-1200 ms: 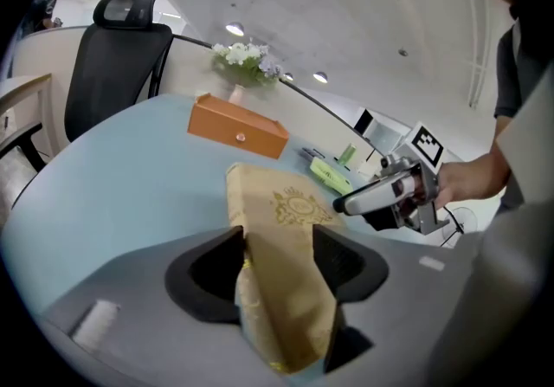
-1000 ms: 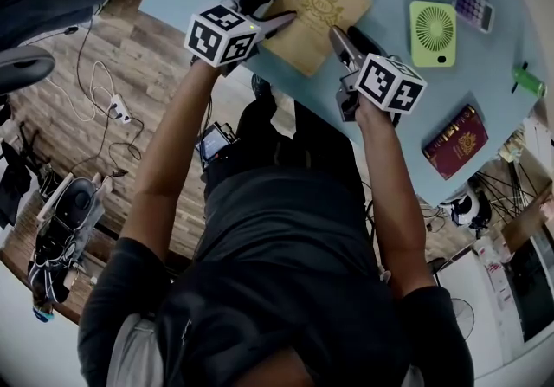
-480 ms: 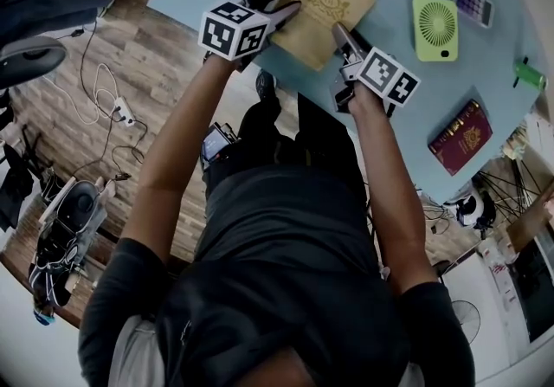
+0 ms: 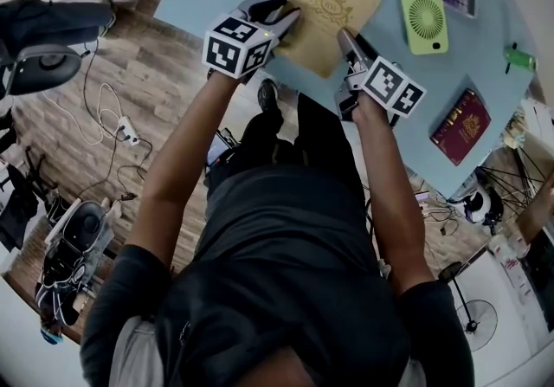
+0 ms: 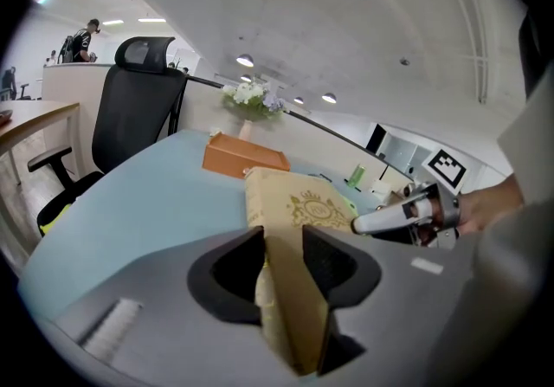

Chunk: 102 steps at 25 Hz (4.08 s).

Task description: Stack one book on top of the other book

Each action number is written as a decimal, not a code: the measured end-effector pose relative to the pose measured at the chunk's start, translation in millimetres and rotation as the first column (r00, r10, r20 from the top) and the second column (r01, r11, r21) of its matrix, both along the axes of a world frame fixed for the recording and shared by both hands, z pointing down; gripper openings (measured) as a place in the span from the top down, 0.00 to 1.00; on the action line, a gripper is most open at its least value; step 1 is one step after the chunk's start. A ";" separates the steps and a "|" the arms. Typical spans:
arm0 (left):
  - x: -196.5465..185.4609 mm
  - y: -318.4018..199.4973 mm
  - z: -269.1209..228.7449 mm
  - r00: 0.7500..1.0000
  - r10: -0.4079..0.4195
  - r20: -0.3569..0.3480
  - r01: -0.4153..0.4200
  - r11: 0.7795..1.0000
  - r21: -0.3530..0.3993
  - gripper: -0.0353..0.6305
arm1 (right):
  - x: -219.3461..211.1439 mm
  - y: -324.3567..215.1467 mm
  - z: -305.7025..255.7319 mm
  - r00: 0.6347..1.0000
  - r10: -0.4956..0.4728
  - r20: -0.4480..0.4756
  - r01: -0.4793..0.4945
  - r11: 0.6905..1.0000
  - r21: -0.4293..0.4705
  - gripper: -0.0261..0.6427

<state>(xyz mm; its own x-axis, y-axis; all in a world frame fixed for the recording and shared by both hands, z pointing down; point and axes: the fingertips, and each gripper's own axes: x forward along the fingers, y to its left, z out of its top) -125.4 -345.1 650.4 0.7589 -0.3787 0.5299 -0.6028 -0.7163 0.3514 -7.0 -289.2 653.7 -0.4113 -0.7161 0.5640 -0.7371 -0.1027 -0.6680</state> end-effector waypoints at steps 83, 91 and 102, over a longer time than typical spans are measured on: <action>384.8 265.0 57.7 0.983 0.173 0.055 -0.155 0.956 -0.247 0.35 | 410.1 284.9 -13.5 0.984 0.122 -0.127 -0.119 0.993 0.026 0.87; 403.4 285.2 72.3 0.975 0.191 -0.116 -0.224 0.847 -0.482 0.35 | 374.3 289.5 10.2 0.992 0.068 -0.111 -0.071 0.997 -0.023 0.77; 451.6 286.8 15.1 0.963 0.251 -0.100 -0.270 0.907 -0.323 0.36 | 438.2 295.8 -16.0 0.971 0.198 -0.135 -0.199 0.980 0.007 0.79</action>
